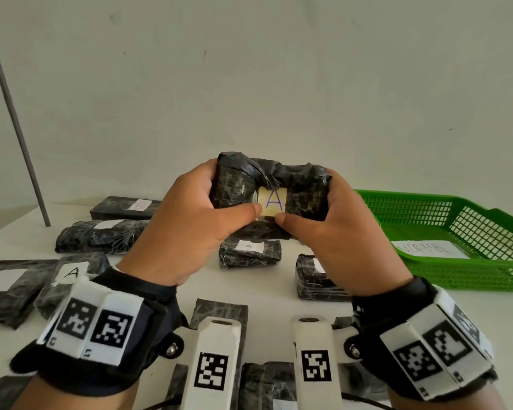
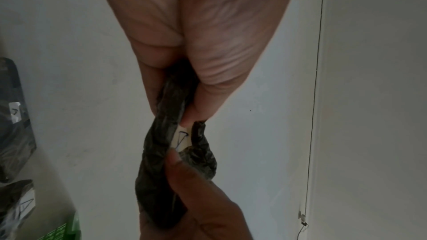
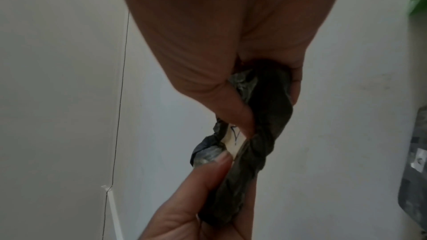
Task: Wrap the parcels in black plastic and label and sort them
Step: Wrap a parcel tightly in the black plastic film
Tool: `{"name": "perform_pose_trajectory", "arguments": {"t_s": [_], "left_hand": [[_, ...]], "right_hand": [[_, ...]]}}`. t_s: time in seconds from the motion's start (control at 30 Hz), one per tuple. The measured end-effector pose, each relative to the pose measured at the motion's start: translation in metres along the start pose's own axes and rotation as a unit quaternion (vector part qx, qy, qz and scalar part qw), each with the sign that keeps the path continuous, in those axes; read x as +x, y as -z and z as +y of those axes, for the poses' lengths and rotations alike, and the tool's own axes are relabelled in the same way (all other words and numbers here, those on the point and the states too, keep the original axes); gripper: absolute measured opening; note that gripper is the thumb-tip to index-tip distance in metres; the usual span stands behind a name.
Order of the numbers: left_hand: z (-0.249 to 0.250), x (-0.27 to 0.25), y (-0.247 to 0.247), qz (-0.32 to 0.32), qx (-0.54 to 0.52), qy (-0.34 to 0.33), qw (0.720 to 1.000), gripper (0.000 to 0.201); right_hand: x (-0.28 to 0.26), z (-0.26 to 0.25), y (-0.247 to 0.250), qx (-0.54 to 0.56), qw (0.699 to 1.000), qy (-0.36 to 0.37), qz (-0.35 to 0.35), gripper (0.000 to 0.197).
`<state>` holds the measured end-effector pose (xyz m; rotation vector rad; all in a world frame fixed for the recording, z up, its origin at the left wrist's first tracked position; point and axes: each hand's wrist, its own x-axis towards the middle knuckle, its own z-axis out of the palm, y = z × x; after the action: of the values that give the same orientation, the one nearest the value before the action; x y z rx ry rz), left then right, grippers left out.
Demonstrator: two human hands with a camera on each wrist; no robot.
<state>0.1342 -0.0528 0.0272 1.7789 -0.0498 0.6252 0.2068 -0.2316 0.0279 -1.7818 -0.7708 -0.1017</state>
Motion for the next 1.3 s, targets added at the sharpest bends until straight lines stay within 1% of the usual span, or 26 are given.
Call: {"name": "perform_pose_trajectory", "arguments": {"t_s": [0.1,0.17,0.27,0.33,0.4,0.5,0.57,0.67,0.8,0.9,0.93,1.03,1.07,1.1,1.13,1.17,1.2,1.23,1.3], "left_hand": [[-0.001,0.0,0.0,0.0,-0.009,-0.011,1.0,0.032],[0.0,0.0,0.001,-0.01,-0.021,-0.011,1.0,0.032],[0.003,-0.001,0.002,-0.031,-0.009,-0.016,0.999,0.038],[0.002,-0.001,0.004,-0.032,0.001,-0.022,0.999,0.04],[0.001,0.0,0.007,-0.033,-0.013,-0.015,0.999,0.042],[0.001,0.0,0.009,-0.068,-0.008,0.005,0.998,0.052],[0.001,0.0,0.009,-0.086,0.023,0.004,0.996,0.05],[-0.001,-0.001,0.009,-0.075,0.032,0.005,0.997,0.046],[-0.002,0.002,0.013,-0.046,-0.041,0.013,0.998,0.037],[-0.001,0.0,0.012,-0.071,-0.068,0.005,0.995,0.037],[-0.002,0.0,0.01,-0.071,-0.063,0.001,0.996,0.037],[-0.005,0.002,0.008,-0.04,-0.071,0.007,0.997,0.036],[-0.004,0.002,0.009,-0.033,-0.087,0.014,0.996,0.034],[-0.003,0.003,0.01,-0.036,-0.109,0.022,0.993,0.032],[-0.002,0.002,0.011,-0.048,-0.129,0.027,0.99,0.034],[-0.001,0.001,0.011,-0.068,-0.145,0.03,0.987,0.039],[0.001,0.0,0.011,-0.086,-0.151,0.031,0.984,0.043],[0.001,0.0,0.011,-0.093,-0.142,0.028,0.985,0.044],[-0.001,0.0,0.011,-0.085,-0.112,0.021,0.99,0.044]], "right_hand": [[0.0,-0.001,0.002,0.022,1.0,0.002,-0.017,0.045],[0.0,0.0,0.006,0.029,0.999,0.015,-0.014,0.045],[0.001,0.001,0.008,0.033,0.999,0.031,-0.016,0.043],[0.0,0.001,0.009,0.037,0.999,0.026,-0.028,0.042],[0.0,0.001,0.011,0.039,0.998,0.03,-0.037,0.044],[0.003,0.006,0.012,0.023,0.999,0.03,-0.027,0.044],[0.004,0.011,0.008,0.009,0.999,0.027,-0.015,0.042],[0.004,0.014,0.004,0.011,1.0,0.024,-0.017,0.04],[0.005,0.013,0.009,0.082,0.995,0.018,-0.049,0.045],[0.006,0.014,0.013,0.103,0.994,0.018,-0.039,0.056],[0.006,0.015,0.014,0.105,0.994,0.014,-0.028,0.055],[0.009,0.015,0.015,0.112,0.994,0.008,-0.008,0.039],[0.009,0.016,0.017,0.109,0.994,0.005,-0.005,0.045],[0.009,0.017,0.018,0.107,0.994,0.0,-0.006,0.057],[0.009,0.017,0.021,0.105,0.994,-0.006,-0.005,0.069],[0.009,0.018,0.023,0.098,0.995,-0.006,-0.005,0.079],[0.008,0.019,0.024,0.091,0.996,-0.004,-0.006,0.082],[0.007,0.018,0.026,0.084,0.996,-0.004,-0.012,0.082],[0.007,0.017,0.028,0.068,0.997,-0.018,-0.028,0.073]]}}
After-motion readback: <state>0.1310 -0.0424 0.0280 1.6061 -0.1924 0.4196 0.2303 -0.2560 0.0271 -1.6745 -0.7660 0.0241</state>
